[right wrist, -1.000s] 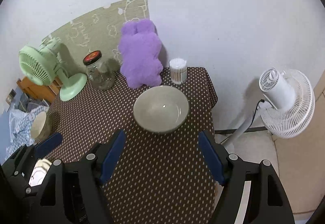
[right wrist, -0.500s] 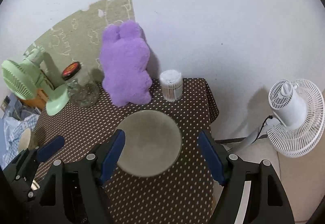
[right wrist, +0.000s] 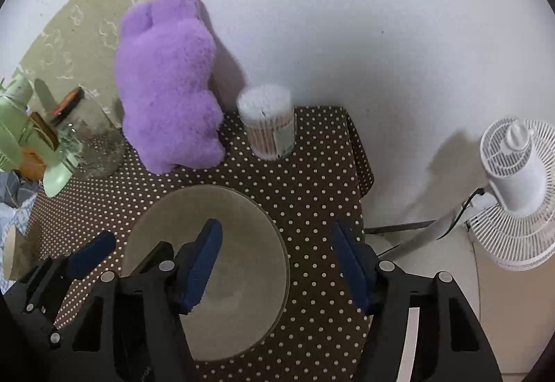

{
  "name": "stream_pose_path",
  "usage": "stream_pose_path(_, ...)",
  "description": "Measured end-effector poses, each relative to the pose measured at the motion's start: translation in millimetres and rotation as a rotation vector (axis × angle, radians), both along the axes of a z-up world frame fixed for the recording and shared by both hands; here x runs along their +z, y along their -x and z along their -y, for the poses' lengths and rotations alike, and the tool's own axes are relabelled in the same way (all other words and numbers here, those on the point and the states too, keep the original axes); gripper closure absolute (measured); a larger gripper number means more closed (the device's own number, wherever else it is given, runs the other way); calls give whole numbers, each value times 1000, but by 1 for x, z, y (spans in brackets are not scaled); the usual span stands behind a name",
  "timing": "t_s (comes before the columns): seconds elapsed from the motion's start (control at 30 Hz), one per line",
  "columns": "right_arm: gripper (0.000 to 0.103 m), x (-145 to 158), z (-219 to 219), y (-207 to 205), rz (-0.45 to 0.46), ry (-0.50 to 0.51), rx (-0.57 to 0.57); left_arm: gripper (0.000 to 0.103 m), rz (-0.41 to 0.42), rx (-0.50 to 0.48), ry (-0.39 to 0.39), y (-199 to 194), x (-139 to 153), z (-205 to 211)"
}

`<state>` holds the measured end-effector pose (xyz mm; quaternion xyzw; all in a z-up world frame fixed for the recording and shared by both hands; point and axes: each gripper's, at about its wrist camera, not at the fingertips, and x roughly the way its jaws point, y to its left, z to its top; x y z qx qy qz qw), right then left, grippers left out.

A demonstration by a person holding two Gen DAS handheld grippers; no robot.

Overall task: Organize plates and bowls
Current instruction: 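Move the right gripper to the rim of the bowl beside the purple bear, then close the right gripper on the bowl rim and lift the bowl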

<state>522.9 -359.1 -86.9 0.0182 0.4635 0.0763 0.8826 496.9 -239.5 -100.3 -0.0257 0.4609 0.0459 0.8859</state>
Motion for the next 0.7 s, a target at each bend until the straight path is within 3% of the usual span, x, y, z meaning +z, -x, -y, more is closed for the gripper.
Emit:
stream_pose_path(0.33,73,-19,-6,-11,-48,-17,28,82,-43,-5,10,-10,-15,1)
stream_pose_path(0.7,77,-18,-10,-11,-61,1,52,83,-45,-8,-4,-7,-13,0)
